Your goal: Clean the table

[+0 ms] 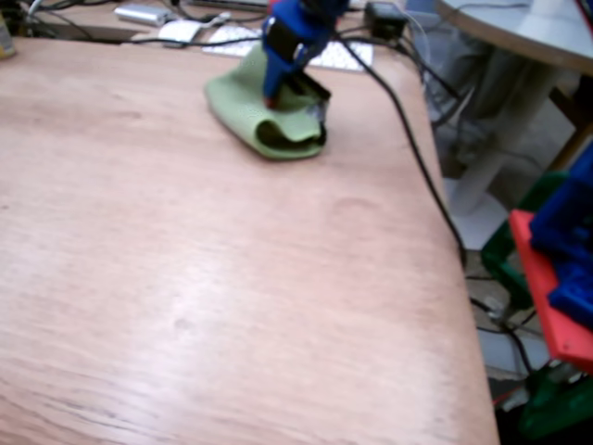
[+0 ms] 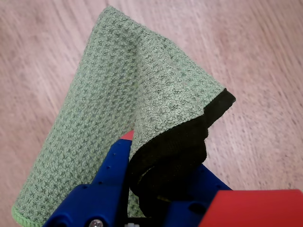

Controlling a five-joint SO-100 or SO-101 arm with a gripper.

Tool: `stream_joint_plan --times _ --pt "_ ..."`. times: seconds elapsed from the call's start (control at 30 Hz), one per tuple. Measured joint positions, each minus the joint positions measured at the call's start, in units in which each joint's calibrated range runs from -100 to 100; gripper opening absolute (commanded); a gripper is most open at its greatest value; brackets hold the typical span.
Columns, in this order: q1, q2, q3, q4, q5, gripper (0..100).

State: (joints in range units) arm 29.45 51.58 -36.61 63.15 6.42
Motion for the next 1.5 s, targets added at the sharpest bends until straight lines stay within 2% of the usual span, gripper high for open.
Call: stream_joint_plan --times 0.1,0.47,0.53,0.63,0.67,0.73,0.83,0.93,1.0,1.07,1.2,1.27,1.37,1.5 --pt "6.58 1.64 -0.09 0.00 0.39 1" --pt "30.06 1.82 -0.18 0.41 7.86 1" --pt "34.19 -4.15 0.09 0.58 8.89 1" --pt "34.57 -20.41 2.07 2.82 8.99 1" --pt "31.19 -27.32 1.98 4.47 8.84 1" --pt "18.51 -39.69 1.89 10.52 8.74 1" --pt "-7.42 -53.35 1.89 20.62 8.74 1" --pt "-29.03 -55.69 -1.62 22.03 6.89 1" --pt "-37.39 -52.14 -13.62 22.03 5.08 1" --pt "-42.09 -42.20 -25.97 22.03 4.74 1" --pt "-44.81 -18.07 -45.63 21.61 5.03 1" --pt "-48.66 -7.96 -54.37 17.47 5.03 1" --pt "-54.67 5.02 -57.80 10.85 4.93 1" --pt "-58.99 18.59 -58.25 9.19 4.79 1"
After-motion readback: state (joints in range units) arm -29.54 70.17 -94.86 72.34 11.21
